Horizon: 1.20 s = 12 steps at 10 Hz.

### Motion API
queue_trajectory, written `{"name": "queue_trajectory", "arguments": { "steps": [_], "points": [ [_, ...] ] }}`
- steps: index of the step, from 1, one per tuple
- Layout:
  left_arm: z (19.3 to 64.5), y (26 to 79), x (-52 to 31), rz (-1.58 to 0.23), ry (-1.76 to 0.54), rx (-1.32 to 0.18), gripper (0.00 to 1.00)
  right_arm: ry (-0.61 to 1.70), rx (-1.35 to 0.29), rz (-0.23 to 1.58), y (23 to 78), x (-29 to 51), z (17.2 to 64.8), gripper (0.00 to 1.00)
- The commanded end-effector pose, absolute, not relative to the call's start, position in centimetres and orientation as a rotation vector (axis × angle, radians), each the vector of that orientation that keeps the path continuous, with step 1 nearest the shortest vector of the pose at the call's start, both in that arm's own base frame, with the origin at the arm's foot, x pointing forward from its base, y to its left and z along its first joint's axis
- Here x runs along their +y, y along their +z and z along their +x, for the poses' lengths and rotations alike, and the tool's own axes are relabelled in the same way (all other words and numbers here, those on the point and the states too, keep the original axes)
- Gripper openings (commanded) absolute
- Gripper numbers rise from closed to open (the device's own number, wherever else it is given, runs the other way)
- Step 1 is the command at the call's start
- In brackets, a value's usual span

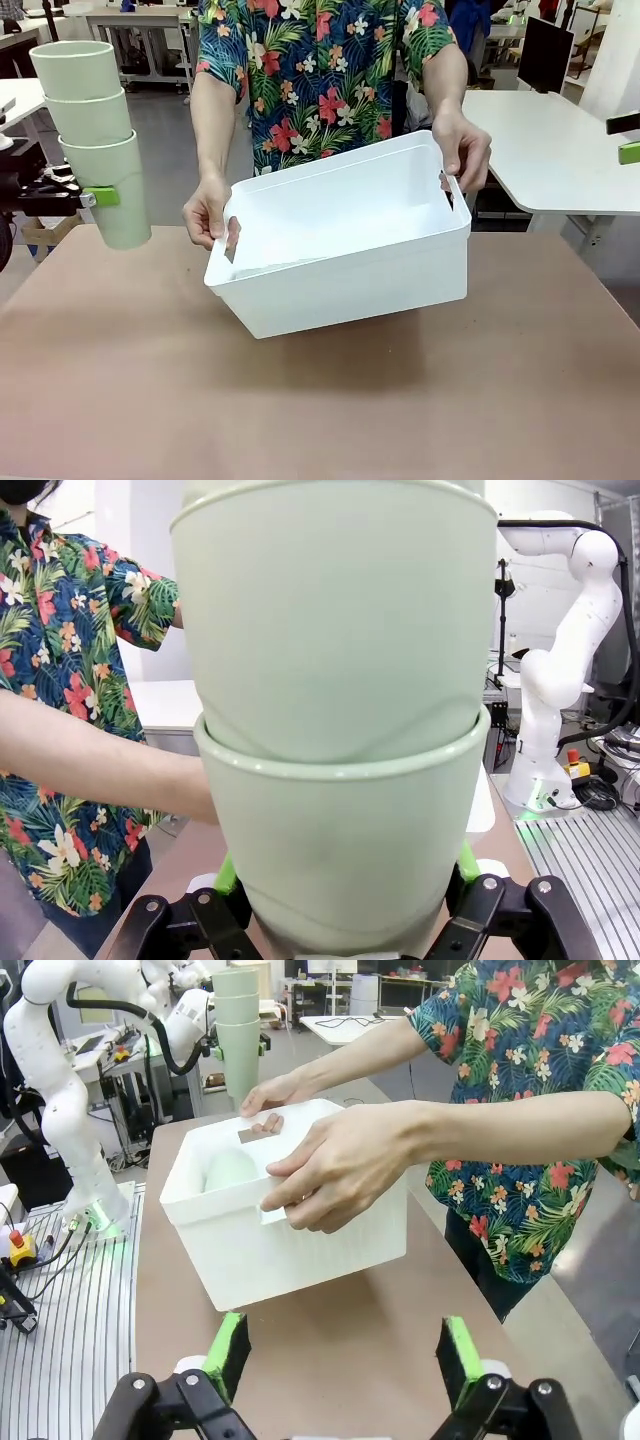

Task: Stack the cups and store them in the basket.
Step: Place the stack of Reusable plastic cups into the Pantry Basket.

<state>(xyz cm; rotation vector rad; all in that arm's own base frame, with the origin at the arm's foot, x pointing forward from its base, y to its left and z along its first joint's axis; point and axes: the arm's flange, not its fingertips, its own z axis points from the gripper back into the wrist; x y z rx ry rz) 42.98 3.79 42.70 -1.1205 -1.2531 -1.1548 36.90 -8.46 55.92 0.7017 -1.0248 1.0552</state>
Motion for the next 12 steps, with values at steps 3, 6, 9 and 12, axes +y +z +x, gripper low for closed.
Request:
{"name": "queue_trajectory", "arguments": {
  "steps": [3, 6, 9, 12],
  "points": [
    [40.8, 48.7, 1.5, -1.030, -1.168, -1.207, 0.87, 1.048, -1.044, 0.719, 56.3, -8.4, 37.1, 1.00],
    [39.5, 53.1, -2.8, -0.907, -1.224, -1.122, 0.87, 1.048, -1.044, 0.719, 56.3, -8.4, 37.1, 1.00],
    [39.6, 56.8, -7.5, -0.816, -1.264, -1.028, 0.87, 1.048, -1.044, 0.719, 56.3, -8.4, 37.1, 1.00],
    [41.0, 57.8, -12.1, -0.773, -1.280, -0.964, 0.87, 1.048, -1.044, 0.719, 56.3, -8.4, 37.1, 1.00]
  ]
}}
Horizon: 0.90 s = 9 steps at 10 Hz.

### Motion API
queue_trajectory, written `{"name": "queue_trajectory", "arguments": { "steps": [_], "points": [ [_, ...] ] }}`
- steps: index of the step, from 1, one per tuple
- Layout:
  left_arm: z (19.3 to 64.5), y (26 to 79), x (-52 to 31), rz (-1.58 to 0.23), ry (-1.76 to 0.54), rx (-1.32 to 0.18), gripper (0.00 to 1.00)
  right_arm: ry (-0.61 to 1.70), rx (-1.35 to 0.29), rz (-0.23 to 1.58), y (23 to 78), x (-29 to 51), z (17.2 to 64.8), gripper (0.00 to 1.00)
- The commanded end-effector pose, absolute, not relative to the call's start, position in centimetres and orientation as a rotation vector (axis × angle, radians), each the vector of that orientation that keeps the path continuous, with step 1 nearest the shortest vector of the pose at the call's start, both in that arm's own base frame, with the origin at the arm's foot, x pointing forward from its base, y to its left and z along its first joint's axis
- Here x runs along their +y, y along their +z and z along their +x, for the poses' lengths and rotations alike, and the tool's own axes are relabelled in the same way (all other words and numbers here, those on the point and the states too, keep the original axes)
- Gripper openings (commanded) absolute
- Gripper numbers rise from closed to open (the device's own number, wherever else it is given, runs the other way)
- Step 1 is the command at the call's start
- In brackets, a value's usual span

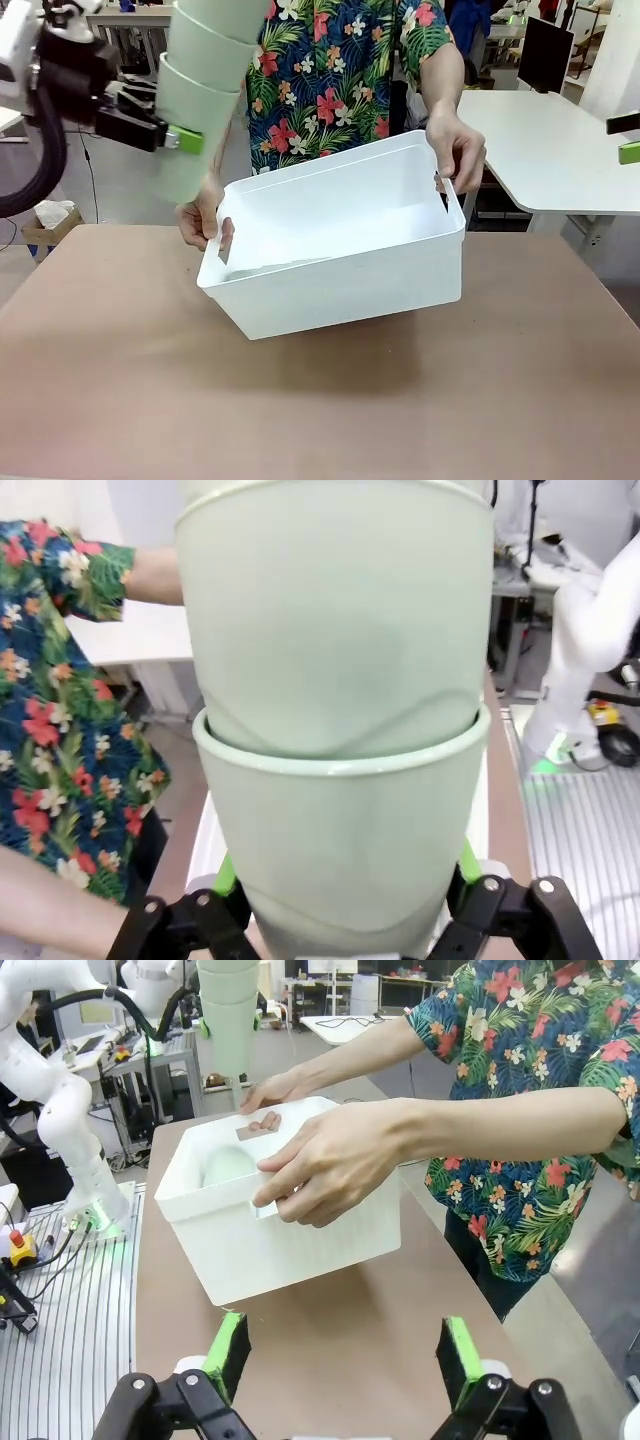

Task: Stack the cups and store them in the basket.
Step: Place the stack of Reusable plastic cups into the Pantry Basket.

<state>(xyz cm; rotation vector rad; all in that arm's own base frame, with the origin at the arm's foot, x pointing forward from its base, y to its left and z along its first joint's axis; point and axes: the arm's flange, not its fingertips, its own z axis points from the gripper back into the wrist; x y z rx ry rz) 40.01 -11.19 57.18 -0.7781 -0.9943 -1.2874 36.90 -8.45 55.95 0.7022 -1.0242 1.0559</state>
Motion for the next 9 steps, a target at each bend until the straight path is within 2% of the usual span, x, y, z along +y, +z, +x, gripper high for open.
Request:
{"name": "queue_trajectory", "arguments": {
  "steps": [1, 9],
  "points": [
    [41.5, 57.7, -13.3, -0.745, -1.282, -0.951, 0.87, 1.048, -1.044, 0.719, 56.3, -8.4, 37.1, 1.00],
    [46.7, 55.3, -20.8, -0.668, -1.340, -0.801, 0.87, 1.048, -1.044, 0.719, 56.3, -8.4, 37.1, 1.00]
  ]
}}
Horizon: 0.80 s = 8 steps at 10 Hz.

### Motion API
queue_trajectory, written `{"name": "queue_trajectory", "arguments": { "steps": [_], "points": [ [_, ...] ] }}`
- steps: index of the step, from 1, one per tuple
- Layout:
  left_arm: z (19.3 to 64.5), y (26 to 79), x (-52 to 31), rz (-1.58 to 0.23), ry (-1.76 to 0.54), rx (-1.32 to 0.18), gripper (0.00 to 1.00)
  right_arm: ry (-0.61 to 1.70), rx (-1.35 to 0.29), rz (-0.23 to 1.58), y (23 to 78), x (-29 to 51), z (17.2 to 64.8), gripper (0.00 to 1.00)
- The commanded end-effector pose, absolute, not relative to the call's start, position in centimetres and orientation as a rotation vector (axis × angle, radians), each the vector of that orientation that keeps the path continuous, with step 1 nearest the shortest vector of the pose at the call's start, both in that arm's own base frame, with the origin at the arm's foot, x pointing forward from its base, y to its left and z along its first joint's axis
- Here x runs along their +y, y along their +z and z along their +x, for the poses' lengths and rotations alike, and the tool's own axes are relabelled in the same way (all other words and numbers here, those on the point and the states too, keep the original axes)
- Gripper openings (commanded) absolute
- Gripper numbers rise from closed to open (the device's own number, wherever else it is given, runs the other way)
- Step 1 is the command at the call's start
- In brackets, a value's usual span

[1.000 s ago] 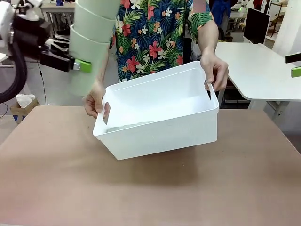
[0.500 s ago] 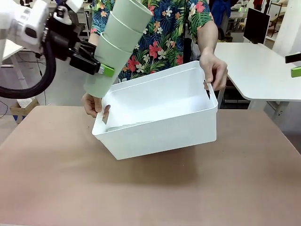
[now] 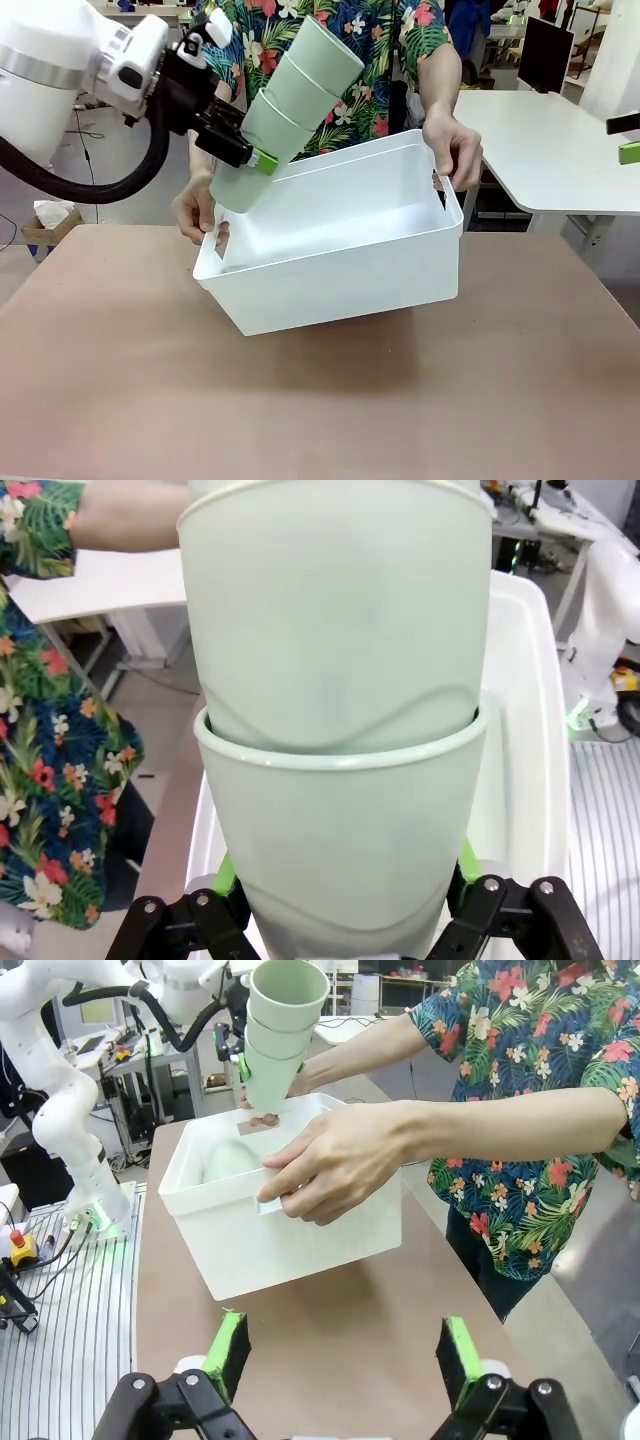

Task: Stack the cups and store them in the basket.
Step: Place the stack of Reusable plastic cups into the Pantry Basket.

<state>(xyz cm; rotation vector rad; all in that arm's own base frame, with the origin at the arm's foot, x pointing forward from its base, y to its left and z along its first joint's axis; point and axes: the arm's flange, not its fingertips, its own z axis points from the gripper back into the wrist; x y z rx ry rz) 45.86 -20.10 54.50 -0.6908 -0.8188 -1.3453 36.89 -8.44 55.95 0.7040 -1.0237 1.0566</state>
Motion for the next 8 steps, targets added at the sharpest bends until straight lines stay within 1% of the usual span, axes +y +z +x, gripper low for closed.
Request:
{"name": "queue_trajectory", "arguments": {
  "steps": [1, 8],
  "points": [
    [47.3, 54.7, -21.4, -0.651, -1.348, -0.784, 0.87, 1.048, -1.044, 0.719, 56.3, -8.4, 37.1, 1.00],
    [49.0, 51.2, -25.4, -0.552, -1.434, -0.647, 0.87, 1.048, -1.044, 0.719, 56.3, -8.4, 37.1, 1.00]
  ]
}}
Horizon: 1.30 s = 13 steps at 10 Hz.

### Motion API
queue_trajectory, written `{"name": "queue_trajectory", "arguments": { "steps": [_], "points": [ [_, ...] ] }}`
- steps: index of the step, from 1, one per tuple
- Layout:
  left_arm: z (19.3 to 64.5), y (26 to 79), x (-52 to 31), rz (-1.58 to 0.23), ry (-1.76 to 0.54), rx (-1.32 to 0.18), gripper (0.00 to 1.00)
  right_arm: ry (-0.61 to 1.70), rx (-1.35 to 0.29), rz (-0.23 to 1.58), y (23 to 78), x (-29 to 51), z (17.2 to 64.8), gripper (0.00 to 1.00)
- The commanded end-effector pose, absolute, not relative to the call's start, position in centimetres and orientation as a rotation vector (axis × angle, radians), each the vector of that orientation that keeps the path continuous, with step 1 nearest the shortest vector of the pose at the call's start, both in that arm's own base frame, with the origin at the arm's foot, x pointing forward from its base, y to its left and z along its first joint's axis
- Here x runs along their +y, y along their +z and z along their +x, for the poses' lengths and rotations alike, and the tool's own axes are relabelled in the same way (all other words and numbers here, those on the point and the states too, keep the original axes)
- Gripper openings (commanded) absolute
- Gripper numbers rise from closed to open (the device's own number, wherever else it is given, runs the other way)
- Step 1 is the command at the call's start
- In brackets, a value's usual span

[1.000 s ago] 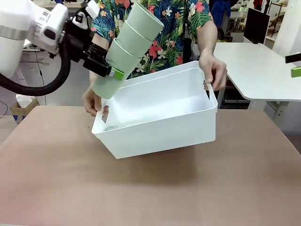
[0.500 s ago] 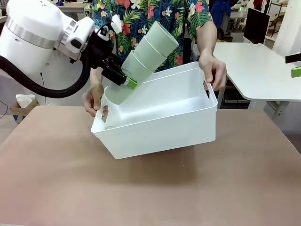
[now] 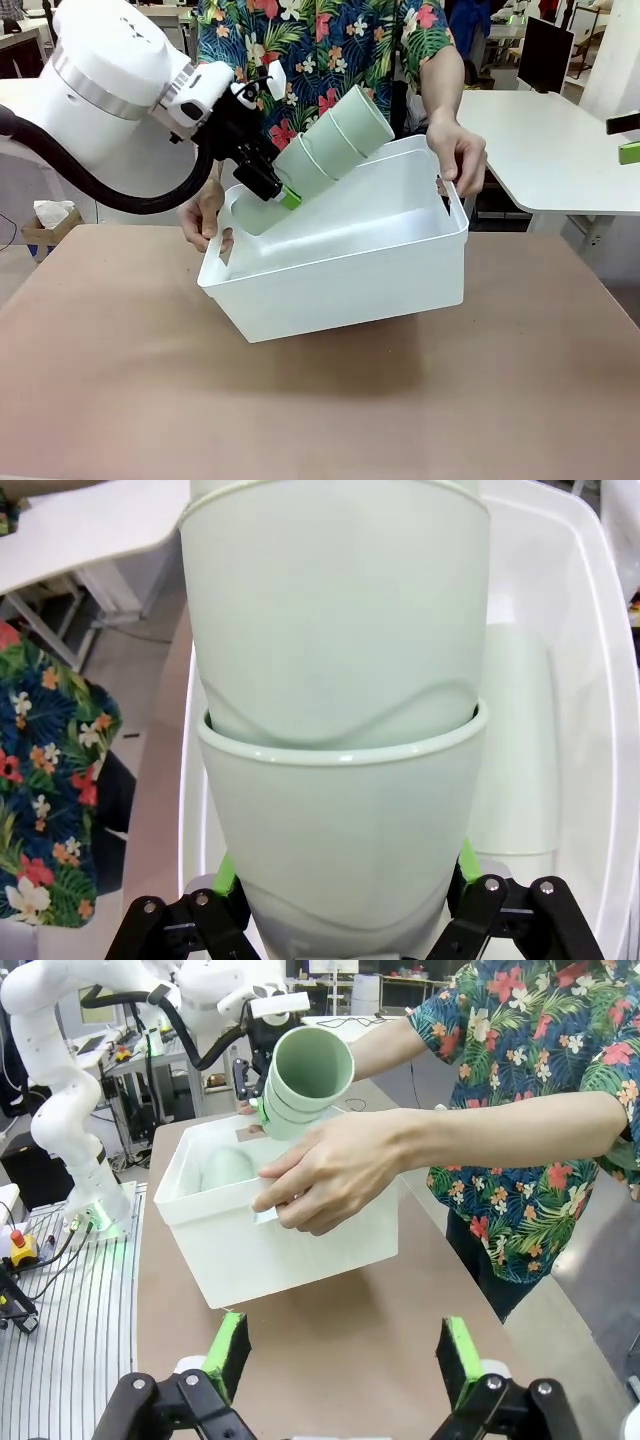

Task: Stack the cups and store them in the basket.
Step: Place the stack of Reusable plastic cups into the Pantry Basket.

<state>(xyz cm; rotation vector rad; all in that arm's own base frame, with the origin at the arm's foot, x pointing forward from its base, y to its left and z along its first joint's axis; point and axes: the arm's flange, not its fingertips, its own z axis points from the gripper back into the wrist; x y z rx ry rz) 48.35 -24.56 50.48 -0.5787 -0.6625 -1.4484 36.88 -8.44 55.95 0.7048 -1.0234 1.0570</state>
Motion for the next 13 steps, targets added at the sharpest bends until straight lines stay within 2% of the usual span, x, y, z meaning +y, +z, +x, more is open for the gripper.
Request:
{"name": "queue_trajectory", "arguments": {
  "steps": [1, 13],
  "points": [
    [49.0, 50.6, -26.0, -0.536, -1.444, -0.623, 0.87, 1.048, -1.044, 0.719, 56.3, -8.4, 37.1, 1.00],
    [50.7, 44.4, -30.4, -0.411, -1.432, -0.477, 0.87, 1.048, -1.044, 0.719, 56.3, -8.4, 37.1, 1.00]
  ]
}}
